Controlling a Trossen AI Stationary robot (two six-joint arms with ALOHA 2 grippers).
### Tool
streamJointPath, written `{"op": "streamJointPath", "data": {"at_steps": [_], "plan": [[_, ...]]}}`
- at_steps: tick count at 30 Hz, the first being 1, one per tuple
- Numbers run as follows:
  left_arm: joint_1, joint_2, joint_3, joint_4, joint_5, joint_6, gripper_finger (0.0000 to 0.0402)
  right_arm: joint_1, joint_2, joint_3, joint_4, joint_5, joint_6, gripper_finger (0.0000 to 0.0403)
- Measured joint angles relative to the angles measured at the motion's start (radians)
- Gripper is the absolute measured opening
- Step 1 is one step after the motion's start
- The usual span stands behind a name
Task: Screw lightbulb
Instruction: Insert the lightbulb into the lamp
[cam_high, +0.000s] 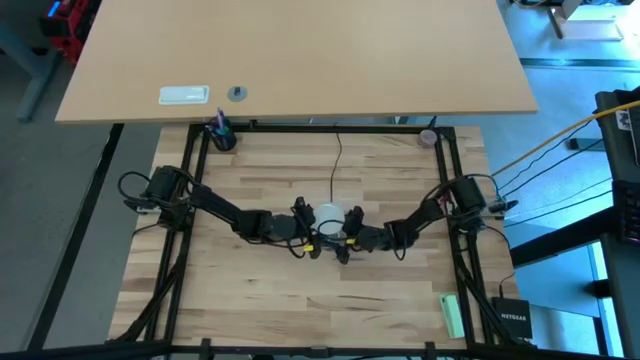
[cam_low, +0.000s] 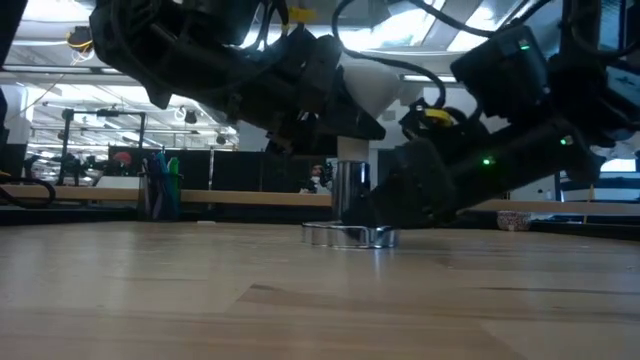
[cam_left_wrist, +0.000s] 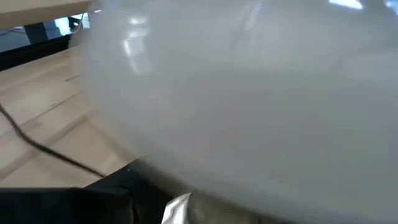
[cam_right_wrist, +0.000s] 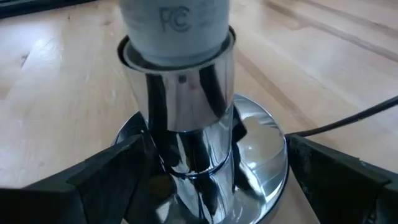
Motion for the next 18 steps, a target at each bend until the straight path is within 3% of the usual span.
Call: {"op": "streamJointPath", "data": {"at_steps": [6,11,18], "plan": [[-0.001,0.001,0.004,-0.019,-0.004,-0.005,0.026,-0.002,0.002,0.035,-0.037,-0.016,-0.017,0.0396],[-0.001,0.001,0.004,-0.056,-0.013,-0.028,0.0255,0.001,0.002,0.042,-0.07,0.038,-0.021,0.0396],[-0.003,0.001,0.004,-0.059,-0.021,-0.017,0.0169,0.001,0.002,0.041,-0.073,0.044,-0.021,0.0396]]}}
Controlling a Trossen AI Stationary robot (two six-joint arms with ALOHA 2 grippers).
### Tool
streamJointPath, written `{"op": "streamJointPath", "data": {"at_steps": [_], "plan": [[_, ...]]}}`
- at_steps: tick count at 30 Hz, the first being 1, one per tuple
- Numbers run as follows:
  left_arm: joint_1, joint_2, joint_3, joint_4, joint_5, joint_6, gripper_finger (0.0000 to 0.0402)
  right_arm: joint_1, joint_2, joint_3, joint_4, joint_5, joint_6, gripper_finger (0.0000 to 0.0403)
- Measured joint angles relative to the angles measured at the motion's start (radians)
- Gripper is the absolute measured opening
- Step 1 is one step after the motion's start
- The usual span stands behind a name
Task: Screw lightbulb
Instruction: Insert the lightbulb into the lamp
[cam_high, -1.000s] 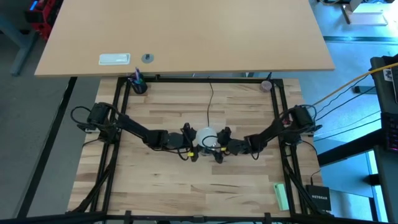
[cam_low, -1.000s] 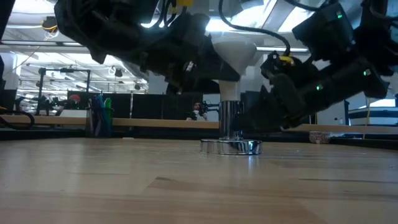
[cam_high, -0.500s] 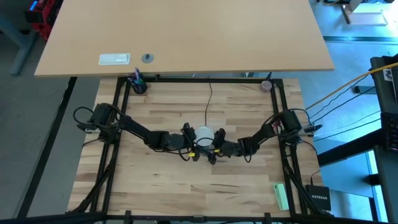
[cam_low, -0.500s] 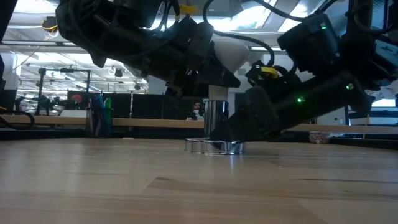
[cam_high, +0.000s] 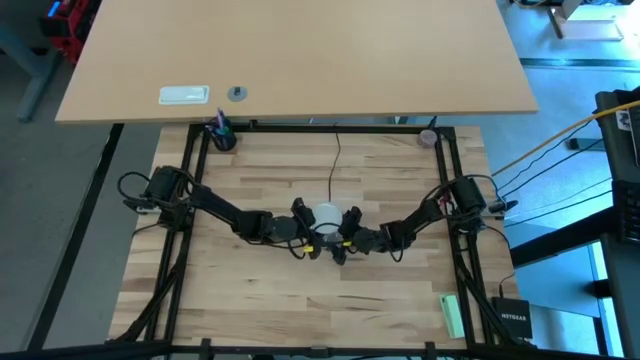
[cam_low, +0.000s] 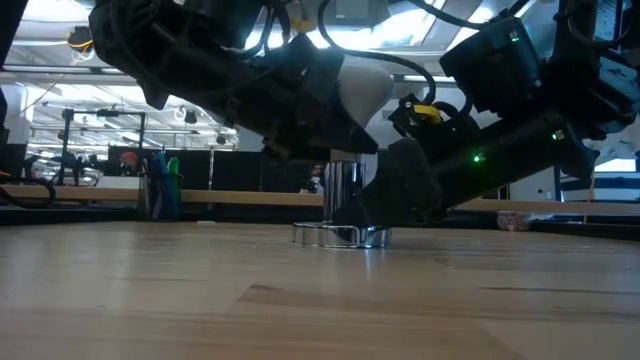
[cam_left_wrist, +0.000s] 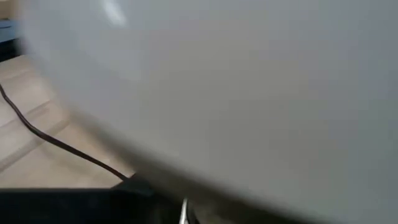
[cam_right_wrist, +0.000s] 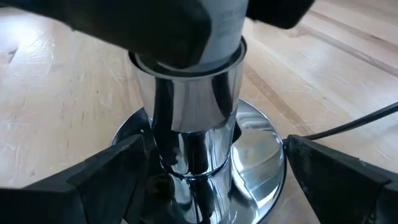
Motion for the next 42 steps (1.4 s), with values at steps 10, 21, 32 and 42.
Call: {"op": "streamJointPath", "data": {"at_steps": [10,21,32,42], "plan": [[0.03,-0.003,0.001,-0.002,0.287,0.139,0.0128,0.0,0.0,-0.001,0.003,-0.051,-0.033,0.0396],[0.115,-0.006,-0.003,-0.019,0.587,0.354,0.0128,-0.001,0.001,-0.001,0.012,-0.079,-0.061,0.0396],[0.08,-0.048,0.003,-0.041,0.329,0.257,0.0128,0.0,-0.113,-0.006,-0.042,-0.049,-0.101,0.0396],[0.053,-0.055,0.023,-0.03,0.161,0.151,0.0128,-0.001,-0.119,0.045,-0.093,-0.063,-0.038,0.0396]]}}
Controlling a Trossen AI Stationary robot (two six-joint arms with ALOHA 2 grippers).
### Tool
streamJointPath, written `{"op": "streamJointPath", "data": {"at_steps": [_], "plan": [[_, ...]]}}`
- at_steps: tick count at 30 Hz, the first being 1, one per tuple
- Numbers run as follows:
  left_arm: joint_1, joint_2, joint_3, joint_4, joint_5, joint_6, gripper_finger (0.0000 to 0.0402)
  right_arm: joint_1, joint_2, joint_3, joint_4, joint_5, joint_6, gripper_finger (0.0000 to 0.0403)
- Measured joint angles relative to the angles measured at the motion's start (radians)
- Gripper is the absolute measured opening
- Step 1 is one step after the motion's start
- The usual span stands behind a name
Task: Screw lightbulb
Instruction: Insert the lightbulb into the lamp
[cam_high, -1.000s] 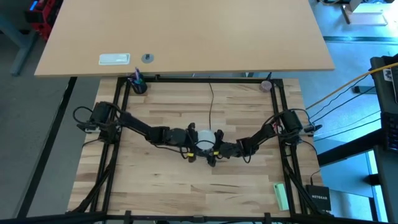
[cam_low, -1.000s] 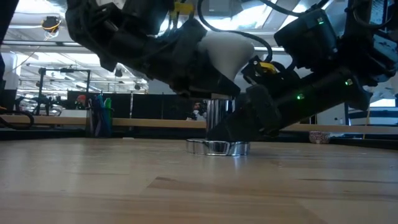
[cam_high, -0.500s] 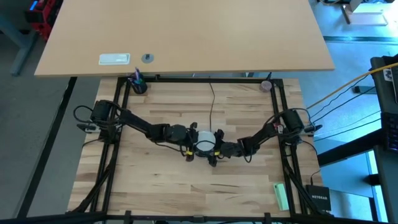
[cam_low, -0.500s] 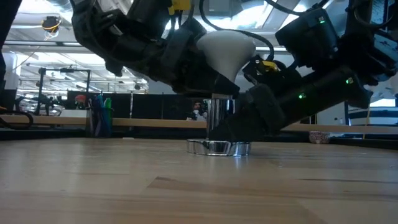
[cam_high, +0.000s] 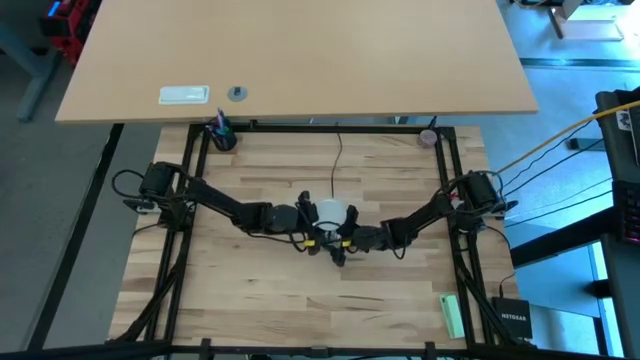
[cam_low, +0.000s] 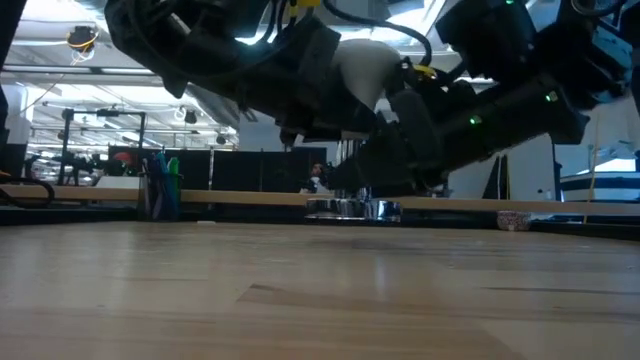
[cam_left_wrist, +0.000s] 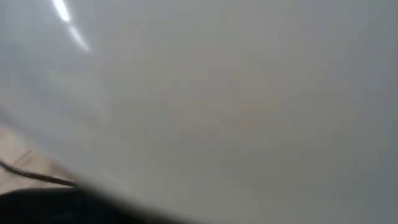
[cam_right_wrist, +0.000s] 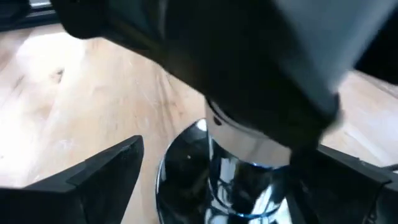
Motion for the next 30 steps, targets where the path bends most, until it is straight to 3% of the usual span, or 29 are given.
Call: {"op": "streamJointPath", "data": {"at_steps": [7,11,16,18,24,30], "plan": [[0.0,-0.001,0.022,-0.018,-0.01,-0.069,0.0128,0.0,-0.001,0.004,-0.021,0.195,0.003,0.0361],[0.0,-0.002,0.028,-0.015,-0.013,-0.084,0.0128,0.001,0.013,0.004,0.013,0.204,0.002,0.0294],[-0.008,-0.002,0.028,-0.018,-0.033,-0.083,0.0128,0.002,0.029,0.007,0.027,0.191,0.009,0.0177],[-0.012,-0.002,0.028,-0.019,-0.034,-0.075,0.0128,0.002,0.031,0.006,0.035,0.175,0.001,0.0176],[-0.028,-0.019,0.027,-0.041,0.031,0.003,0.0128,0.001,0.006,0.001,0.043,0.009,-0.095,0.0176],[-0.014,-0.103,0.032,-0.132,0.34,0.05,0.0128,0.027,-0.04,0.004,0.091,-0.284,-0.209,0.0176]]}}
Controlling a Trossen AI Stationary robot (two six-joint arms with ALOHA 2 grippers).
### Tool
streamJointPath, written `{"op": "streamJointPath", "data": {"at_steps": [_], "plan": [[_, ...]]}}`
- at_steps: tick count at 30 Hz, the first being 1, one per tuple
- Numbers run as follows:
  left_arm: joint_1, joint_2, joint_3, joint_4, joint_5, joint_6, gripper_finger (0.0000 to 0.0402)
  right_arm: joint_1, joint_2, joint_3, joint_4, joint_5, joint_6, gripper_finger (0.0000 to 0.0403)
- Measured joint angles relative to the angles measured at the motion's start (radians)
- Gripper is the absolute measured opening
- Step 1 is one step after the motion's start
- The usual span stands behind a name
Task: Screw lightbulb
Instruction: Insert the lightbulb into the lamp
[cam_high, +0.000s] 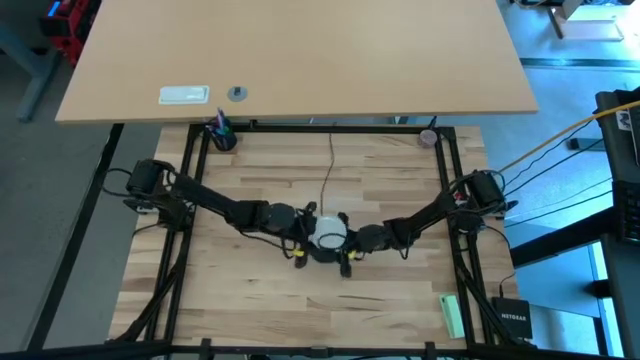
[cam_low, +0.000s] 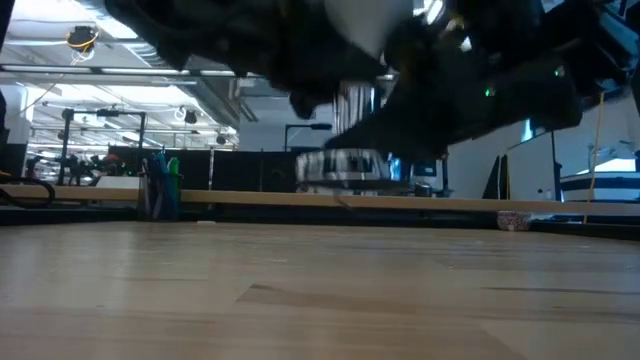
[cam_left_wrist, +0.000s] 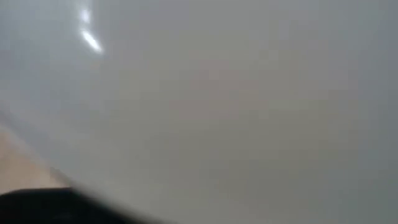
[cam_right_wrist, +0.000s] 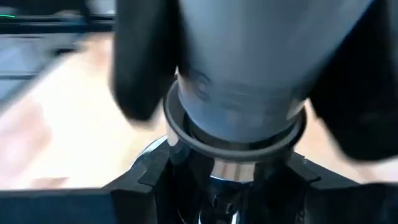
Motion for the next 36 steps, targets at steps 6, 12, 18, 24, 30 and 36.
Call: {"op": "streamJointPath", "data": {"at_steps": [6,12,18,24,30,36], "plan": [[0.022,-0.005,0.002,0.036,0.266,0.111,0.0128,0.005,-0.004,0.0,0.084,-0.16,-0.034,0.0176],[0.028,-0.001,0.001,0.019,0.217,0.073,0.0142,0.005,-0.005,0.001,0.045,-0.099,-0.024,0.0176],[0.035,-0.009,-0.004,-0.005,0.204,0.043,0.0231,0.007,-0.008,0.001,0.042,-0.077,-0.02,0.0176],[0.025,-0.085,-0.003,-0.153,0.08,0.019,0.0267,0.007,-0.009,0.001,0.013,-0.002,0.001,0.0176],[-0.007,-0.165,-0.003,-0.364,-0.072,-0.112,0.0263,0.007,-0.009,0.001,0.003,0.076,0.018,0.0176],[-0.04,-0.2,-0.003,-0.494,-0.08,-0.415,0.0259,0.007,-0.009,0.001,-0.003,0.096,0.028,0.0176]]}}
